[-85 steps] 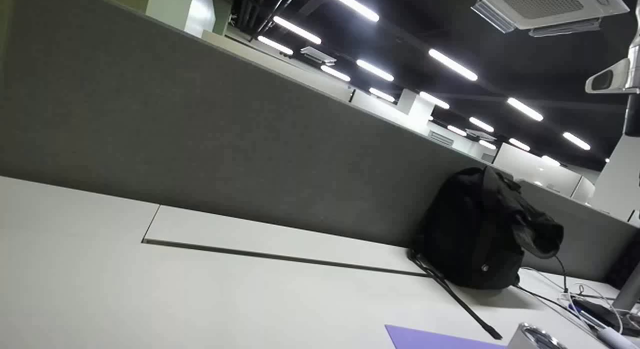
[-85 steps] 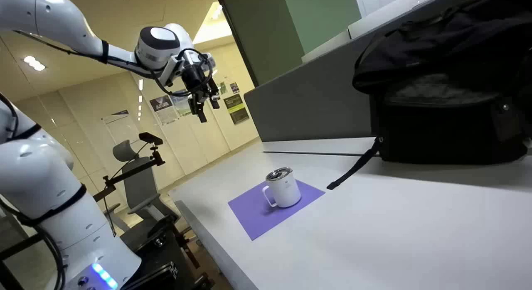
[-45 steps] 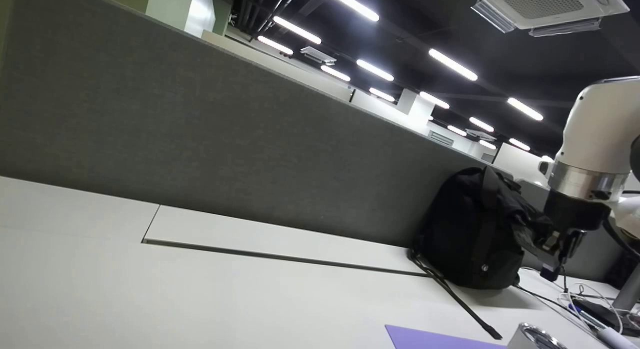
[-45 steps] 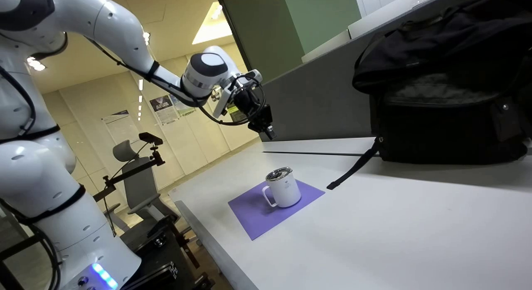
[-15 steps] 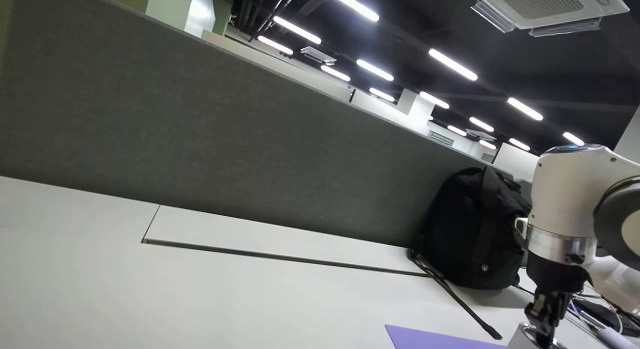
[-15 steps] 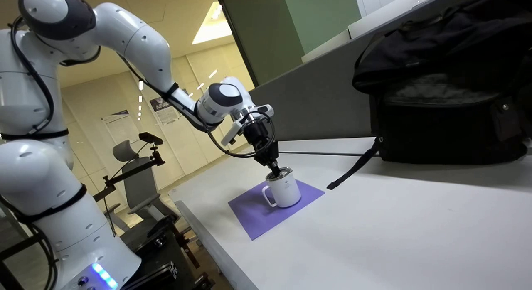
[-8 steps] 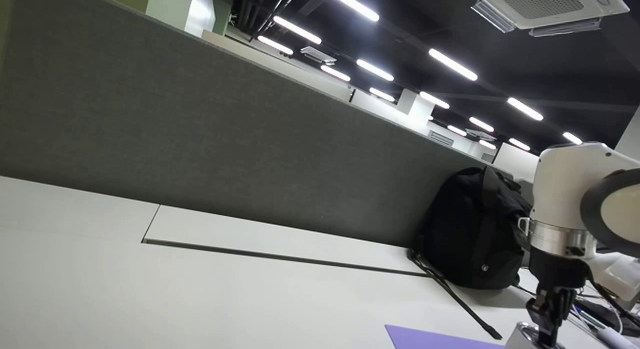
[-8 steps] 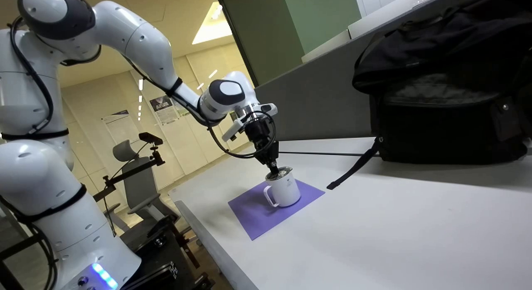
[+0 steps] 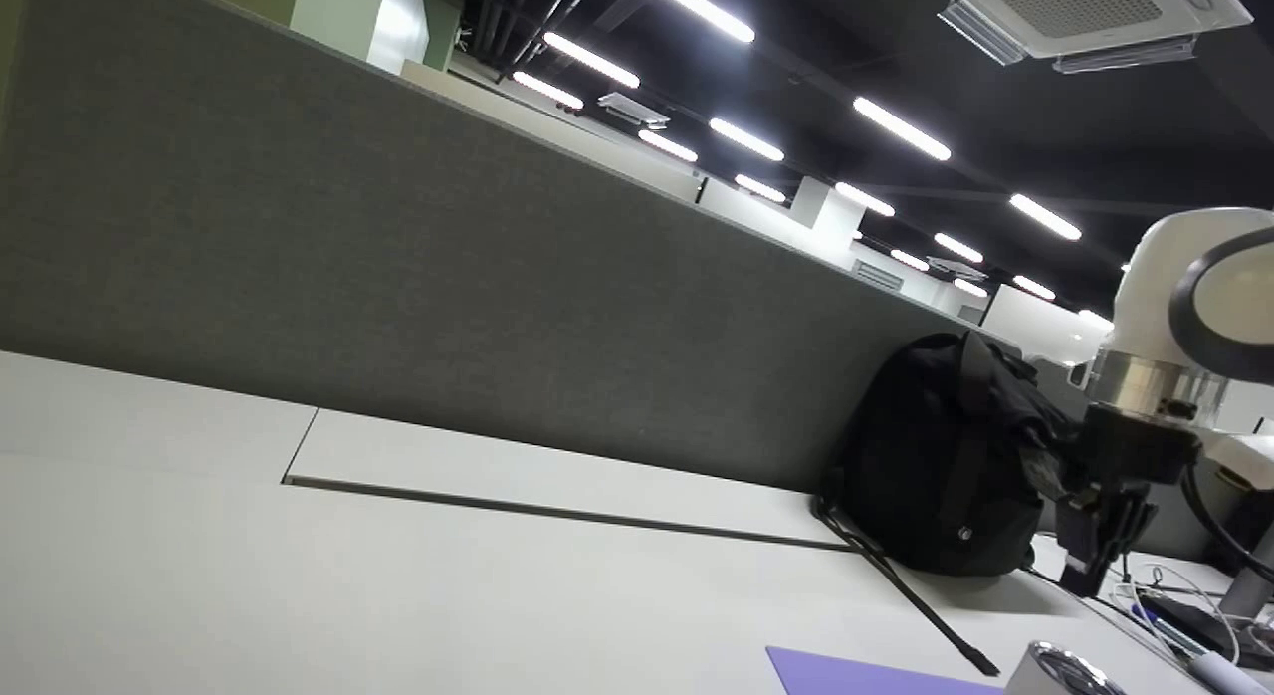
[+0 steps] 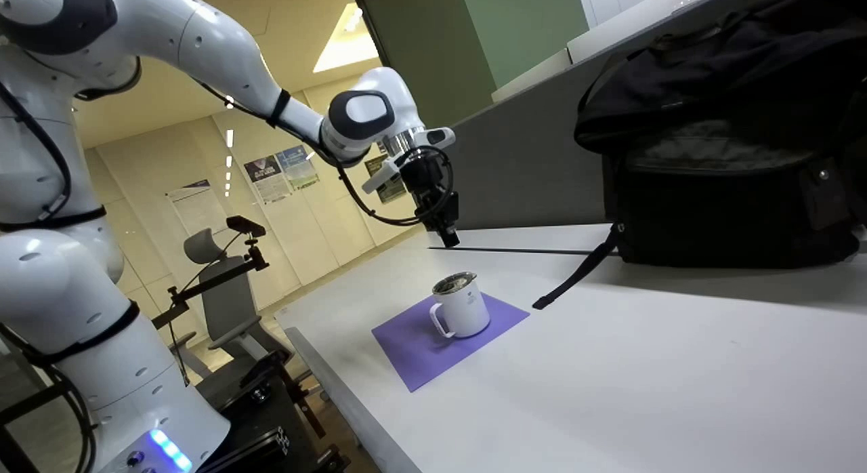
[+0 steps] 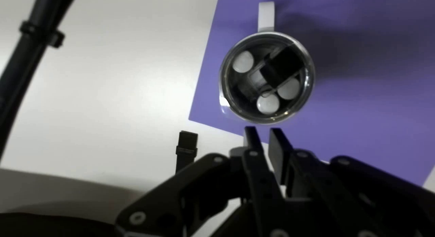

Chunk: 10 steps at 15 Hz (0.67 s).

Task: Close the lid of the cup

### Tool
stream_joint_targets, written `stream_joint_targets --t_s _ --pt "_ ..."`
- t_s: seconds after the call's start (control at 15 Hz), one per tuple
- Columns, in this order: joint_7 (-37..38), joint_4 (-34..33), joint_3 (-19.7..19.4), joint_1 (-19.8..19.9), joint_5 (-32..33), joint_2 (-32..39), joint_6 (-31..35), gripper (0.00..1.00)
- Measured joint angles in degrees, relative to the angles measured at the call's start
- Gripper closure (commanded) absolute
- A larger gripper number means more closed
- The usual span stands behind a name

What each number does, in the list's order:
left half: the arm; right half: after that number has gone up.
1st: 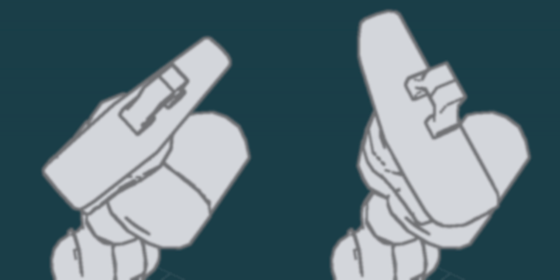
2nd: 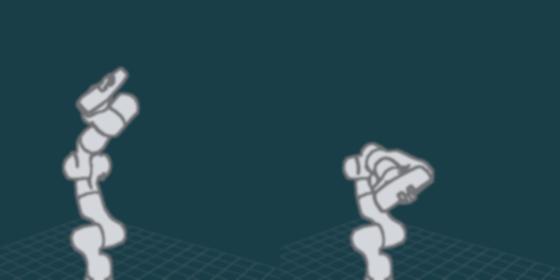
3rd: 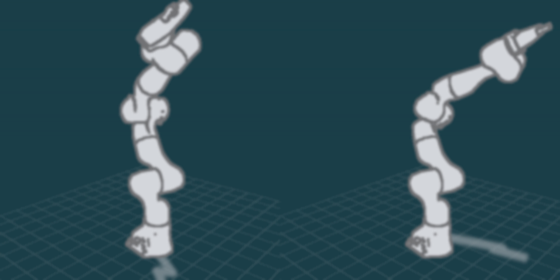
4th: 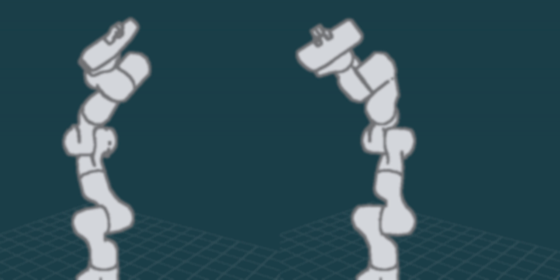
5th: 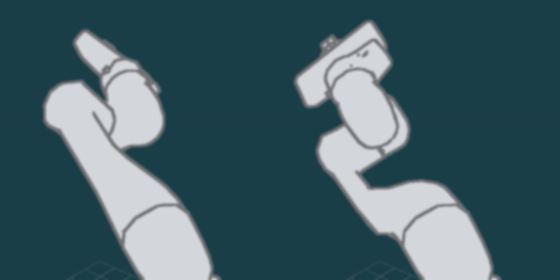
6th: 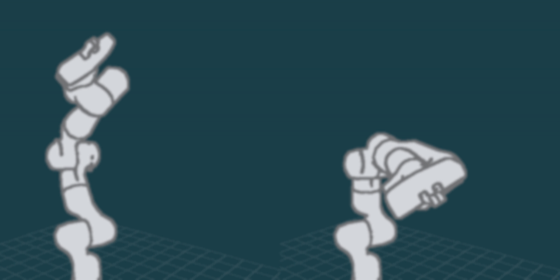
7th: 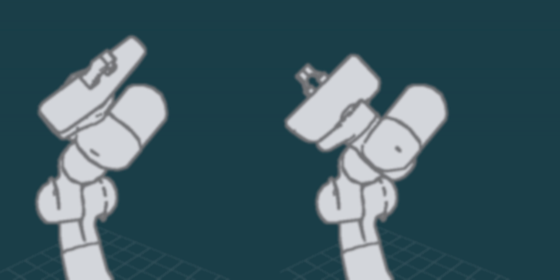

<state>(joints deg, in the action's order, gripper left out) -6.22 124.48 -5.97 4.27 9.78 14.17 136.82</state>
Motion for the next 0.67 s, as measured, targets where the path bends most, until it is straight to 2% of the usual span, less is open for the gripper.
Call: stream_joint_targets --t_s 0.2,0.47,0.67 --pt "-6.53 -1.09 1.26 1.56 -6.93 -1.43 -2.45 0.33" --pt "-10.70 -2.26 1.77 2.30 -11.64 -1.87 -4.41 0.05" --pt "-11.99 -2.61 1.77 2.66 -12.66 -2.08 -5.26 0.00"
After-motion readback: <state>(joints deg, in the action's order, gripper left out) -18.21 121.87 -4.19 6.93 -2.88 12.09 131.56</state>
